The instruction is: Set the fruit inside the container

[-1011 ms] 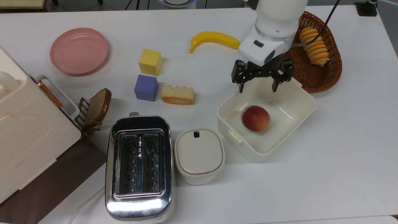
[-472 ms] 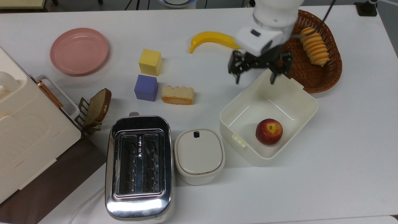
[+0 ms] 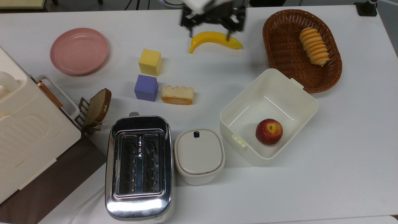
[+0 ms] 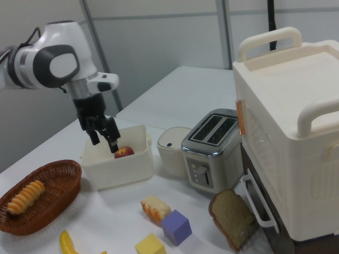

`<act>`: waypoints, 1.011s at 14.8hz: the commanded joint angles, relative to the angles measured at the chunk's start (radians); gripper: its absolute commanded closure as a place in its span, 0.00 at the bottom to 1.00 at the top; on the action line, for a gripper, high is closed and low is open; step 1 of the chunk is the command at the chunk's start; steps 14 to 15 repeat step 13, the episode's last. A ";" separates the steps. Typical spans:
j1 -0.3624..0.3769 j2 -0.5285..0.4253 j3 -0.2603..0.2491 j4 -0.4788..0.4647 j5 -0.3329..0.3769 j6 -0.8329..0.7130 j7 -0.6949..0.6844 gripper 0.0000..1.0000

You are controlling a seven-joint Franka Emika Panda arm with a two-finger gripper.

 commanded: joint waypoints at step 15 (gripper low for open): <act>-0.292 -0.100 0.012 -0.078 0.052 -0.037 -0.242 0.00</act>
